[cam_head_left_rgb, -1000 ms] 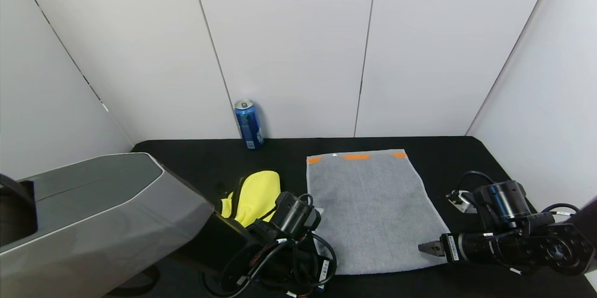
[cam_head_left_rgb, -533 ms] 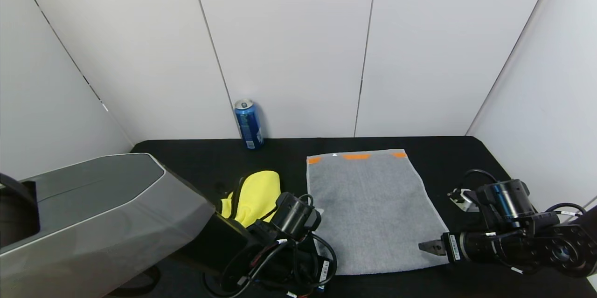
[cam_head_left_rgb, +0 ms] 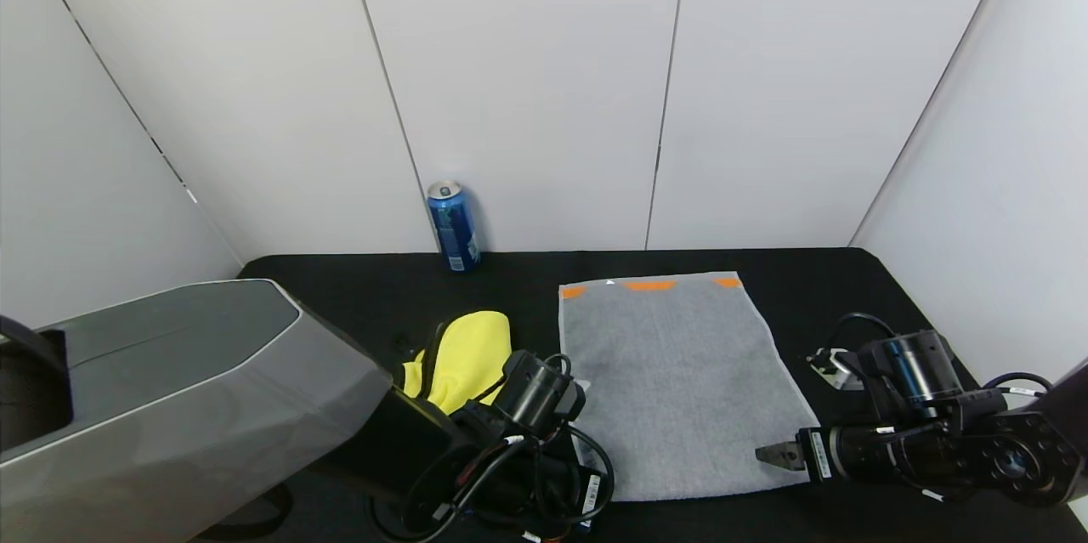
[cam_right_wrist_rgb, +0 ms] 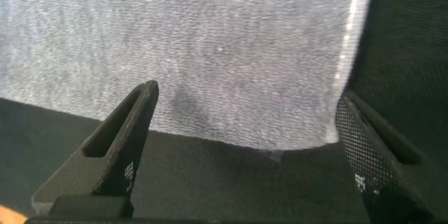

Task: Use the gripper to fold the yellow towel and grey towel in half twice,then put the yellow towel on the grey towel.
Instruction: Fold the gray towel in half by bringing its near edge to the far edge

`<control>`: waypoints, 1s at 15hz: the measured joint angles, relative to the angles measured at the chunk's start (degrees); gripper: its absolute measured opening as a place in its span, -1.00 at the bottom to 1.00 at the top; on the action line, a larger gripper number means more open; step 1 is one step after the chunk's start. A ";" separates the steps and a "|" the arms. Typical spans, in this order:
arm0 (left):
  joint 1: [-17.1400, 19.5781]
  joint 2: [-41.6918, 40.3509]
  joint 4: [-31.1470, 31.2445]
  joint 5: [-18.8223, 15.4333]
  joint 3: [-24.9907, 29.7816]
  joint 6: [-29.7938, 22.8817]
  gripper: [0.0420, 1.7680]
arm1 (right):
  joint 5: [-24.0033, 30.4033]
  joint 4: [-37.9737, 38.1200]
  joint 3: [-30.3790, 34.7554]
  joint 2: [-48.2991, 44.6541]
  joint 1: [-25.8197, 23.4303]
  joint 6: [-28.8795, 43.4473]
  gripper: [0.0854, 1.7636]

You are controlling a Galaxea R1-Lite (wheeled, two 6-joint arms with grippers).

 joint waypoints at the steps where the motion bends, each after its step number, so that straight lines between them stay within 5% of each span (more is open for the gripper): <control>1: 0.00 0.00 0.00 0.00 0.00 -0.01 -0.89 | 0.44 -0.01 0.00 0.06 -0.05 0.02 0.94; 3: 0.00 0.00 0.00 0.00 0.00 0.00 -0.89 | 0.55 0.00 0.02 0.09 -0.11 0.05 0.94; 7: 0.00 0.00 -0.02 0.00 0.00 0.00 -0.90 | 0.57 0.10 0.05 0.09 -0.13 0.49 0.15; 10: 0.00 0.11 -0.09 0.00 0.00 -0.01 -0.90 | 0.55 0.07 0.05 0.02 -0.49 0.90 -0.24; 11: 0.00 0.16 -0.06 -0.02 0.00 -0.01 -0.90 | 0.57 0.07 0.05 0.02 -0.60 0.88 -0.87; 15: 0.00 -0.01 0.05 0.00 0.06 -0.01 -0.90 | 0.57 0.07 0.07 -0.02 -0.66 0.95 -0.91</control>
